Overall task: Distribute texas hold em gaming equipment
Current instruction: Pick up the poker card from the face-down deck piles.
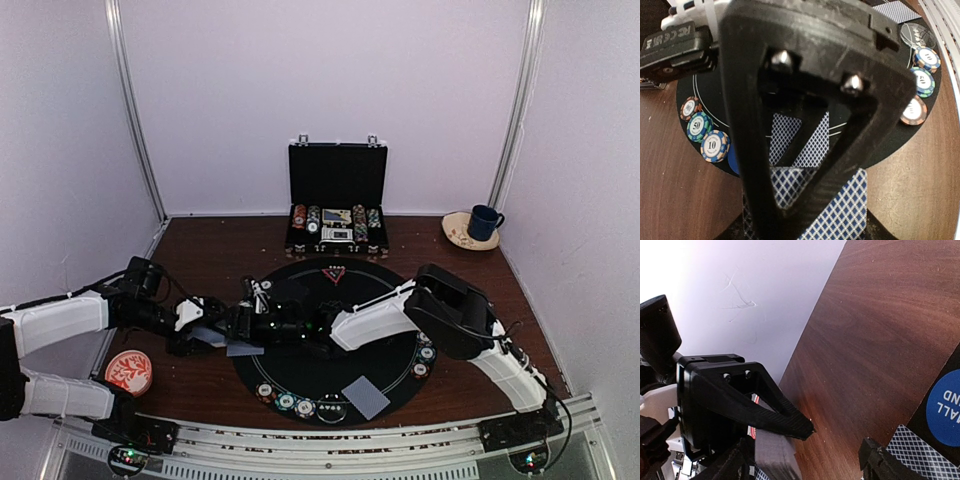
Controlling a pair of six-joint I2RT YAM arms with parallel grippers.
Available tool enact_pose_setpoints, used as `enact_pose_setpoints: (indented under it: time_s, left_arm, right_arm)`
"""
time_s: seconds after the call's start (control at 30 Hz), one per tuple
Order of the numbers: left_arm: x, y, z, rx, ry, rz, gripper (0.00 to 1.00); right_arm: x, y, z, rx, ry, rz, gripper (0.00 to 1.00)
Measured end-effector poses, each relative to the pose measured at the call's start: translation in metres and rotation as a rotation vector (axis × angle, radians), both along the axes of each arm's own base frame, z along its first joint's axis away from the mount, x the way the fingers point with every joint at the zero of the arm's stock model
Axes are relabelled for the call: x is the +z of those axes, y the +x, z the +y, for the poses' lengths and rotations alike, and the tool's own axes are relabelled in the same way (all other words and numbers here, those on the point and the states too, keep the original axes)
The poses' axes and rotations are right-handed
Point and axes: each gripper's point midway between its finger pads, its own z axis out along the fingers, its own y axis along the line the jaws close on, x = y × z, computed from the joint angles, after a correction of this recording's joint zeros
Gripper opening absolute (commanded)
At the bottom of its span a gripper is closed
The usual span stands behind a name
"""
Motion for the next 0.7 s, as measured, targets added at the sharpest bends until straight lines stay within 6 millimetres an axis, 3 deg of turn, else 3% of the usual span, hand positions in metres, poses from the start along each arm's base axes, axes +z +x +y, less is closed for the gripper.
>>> enact_pose_setpoints:
  time_s: [0.23,0.43,0.7]
  left_arm:
    - [0.001,-0.001,-0.001,-0.010,-0.005,-0.002,0.10]
    - [-0.002,-0.003,0.000,-0.008,0.005,0.008,0.10]
    - [-0.004,-0.003,0.001,-0.008,0.010,0.014,0.10]
  right_arm:
    - [-0.015,-0.001,0.003,0.000,-0.039,0.022,0.68]
    - [-0.016,0.000,0.005,-0.004,-0.054,0.005,0.52]
    - [-0.013,-0.001,-0.002,-0.015,-0.076,-0.001,0.46]
